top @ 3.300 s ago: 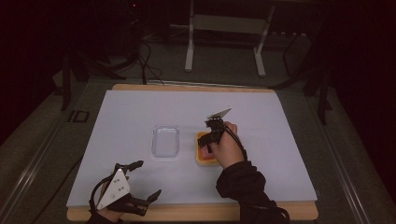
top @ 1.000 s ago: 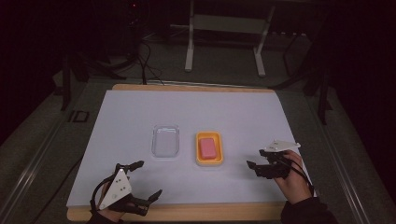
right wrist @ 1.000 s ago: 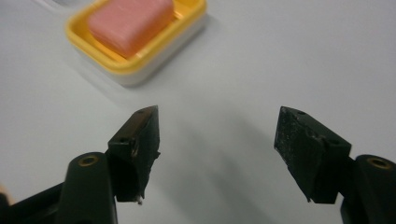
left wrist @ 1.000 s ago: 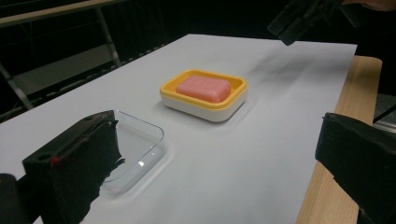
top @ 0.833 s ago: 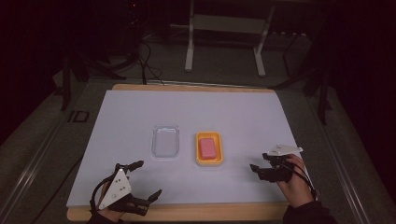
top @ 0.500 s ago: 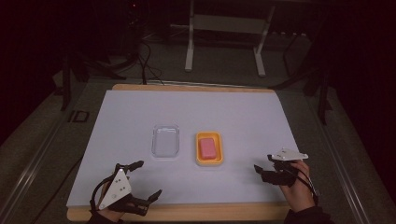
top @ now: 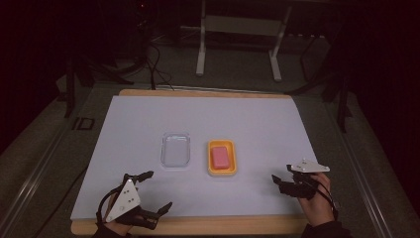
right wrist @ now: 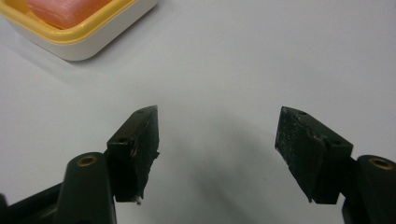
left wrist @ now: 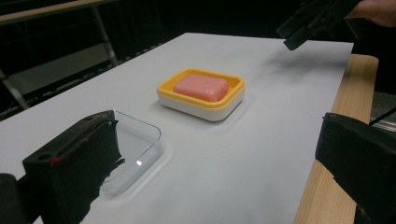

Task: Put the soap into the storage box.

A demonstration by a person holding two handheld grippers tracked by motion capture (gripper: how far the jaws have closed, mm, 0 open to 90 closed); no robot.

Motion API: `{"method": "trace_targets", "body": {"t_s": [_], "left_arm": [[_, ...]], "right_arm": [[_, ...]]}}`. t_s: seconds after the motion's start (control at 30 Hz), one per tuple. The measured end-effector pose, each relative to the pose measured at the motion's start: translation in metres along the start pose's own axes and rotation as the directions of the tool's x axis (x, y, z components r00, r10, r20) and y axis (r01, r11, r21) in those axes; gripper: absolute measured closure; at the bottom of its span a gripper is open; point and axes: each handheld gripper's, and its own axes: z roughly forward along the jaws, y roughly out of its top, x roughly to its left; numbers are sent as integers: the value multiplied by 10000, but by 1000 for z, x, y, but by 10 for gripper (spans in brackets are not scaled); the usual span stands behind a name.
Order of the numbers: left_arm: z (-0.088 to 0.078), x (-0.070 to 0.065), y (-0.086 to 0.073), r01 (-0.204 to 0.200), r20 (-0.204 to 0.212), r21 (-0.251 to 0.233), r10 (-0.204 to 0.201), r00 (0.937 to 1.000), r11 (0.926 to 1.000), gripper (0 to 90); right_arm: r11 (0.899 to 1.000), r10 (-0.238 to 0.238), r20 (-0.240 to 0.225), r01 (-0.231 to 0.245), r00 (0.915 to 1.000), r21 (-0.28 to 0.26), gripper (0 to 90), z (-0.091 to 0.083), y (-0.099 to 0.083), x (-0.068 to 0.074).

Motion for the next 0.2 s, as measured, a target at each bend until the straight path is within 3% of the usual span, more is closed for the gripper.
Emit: {"method": "trace_targets", "body": {"t_s": [0.2], "left_arm": [[0, 0, 0, -12, -2, -7, 12, 10000, 10000, 4]], "right_arm": [[9999, -20, -11, 20, 10000, 107, 303, 2, -1, 1]]}}
